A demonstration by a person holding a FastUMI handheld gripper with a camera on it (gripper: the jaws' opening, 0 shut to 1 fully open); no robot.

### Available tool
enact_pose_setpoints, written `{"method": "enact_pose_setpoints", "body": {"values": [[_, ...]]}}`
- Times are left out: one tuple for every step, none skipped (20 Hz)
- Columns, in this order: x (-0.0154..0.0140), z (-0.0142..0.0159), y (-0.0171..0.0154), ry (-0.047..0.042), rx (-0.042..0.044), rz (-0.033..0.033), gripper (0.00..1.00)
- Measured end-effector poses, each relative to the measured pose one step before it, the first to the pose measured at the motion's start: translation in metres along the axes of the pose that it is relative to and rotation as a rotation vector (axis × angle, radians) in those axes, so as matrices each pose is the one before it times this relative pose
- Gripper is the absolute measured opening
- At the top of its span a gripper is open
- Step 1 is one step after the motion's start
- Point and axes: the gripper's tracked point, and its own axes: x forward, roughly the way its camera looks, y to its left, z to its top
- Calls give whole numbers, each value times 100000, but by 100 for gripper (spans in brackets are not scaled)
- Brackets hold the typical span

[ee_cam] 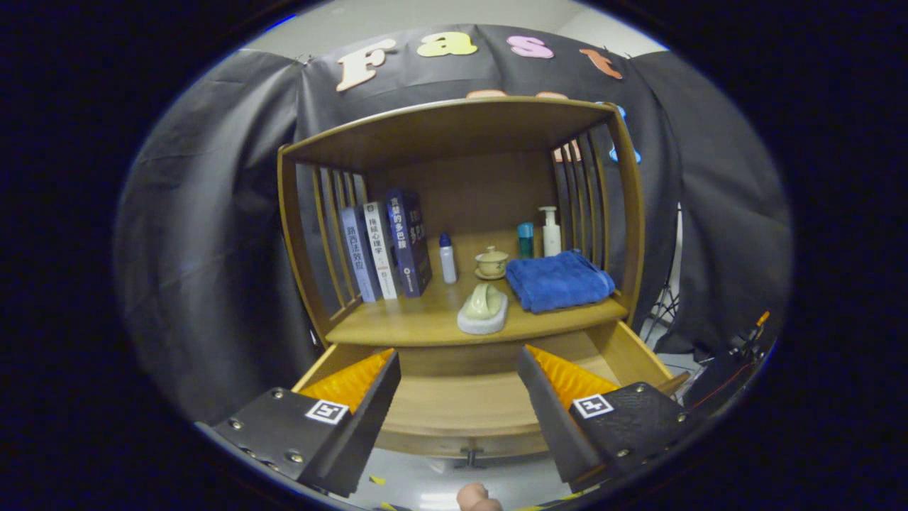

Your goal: Pull open the drawer, take out the items inside it, and place them on the countertop above the cabinet.

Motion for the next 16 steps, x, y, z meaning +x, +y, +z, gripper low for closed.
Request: {"method": "enact_pose_setpoints", "body": {"values": [[-460, -837, 143, 35, -1445, 341, 99], [-443, -885, -12, 49, -1351, -391, 99], [-349, -814, -103, -928, -554, -647, 99], [-439, -701, -86, -573, 516, -686, 99], [-313, -911, -17, -815, 740, -638, 99], [-307, -943, -4, -111, 404, -30, 99], [-242, -1001, -194, -357, 724, -687, 99], [-260, -963, -28, -33, 708, 297, 99], [-133, -1114, -22, 172, 208, -420, 99], [-266, -1094, -99, 478, -708, 174, 99], [-42, -1053, 9, 699, -448, 333, 99], [1, -923, 0, 927, -59, 523, 99], [173, -917, -92, 1088, 619, -333, 99], [187, -677, 12, 1030, 652, 460, 99], [367, -768, -29, 839, 285, -173, 99], [551, -422, -365, 240, 198, -1129, 99]]}}
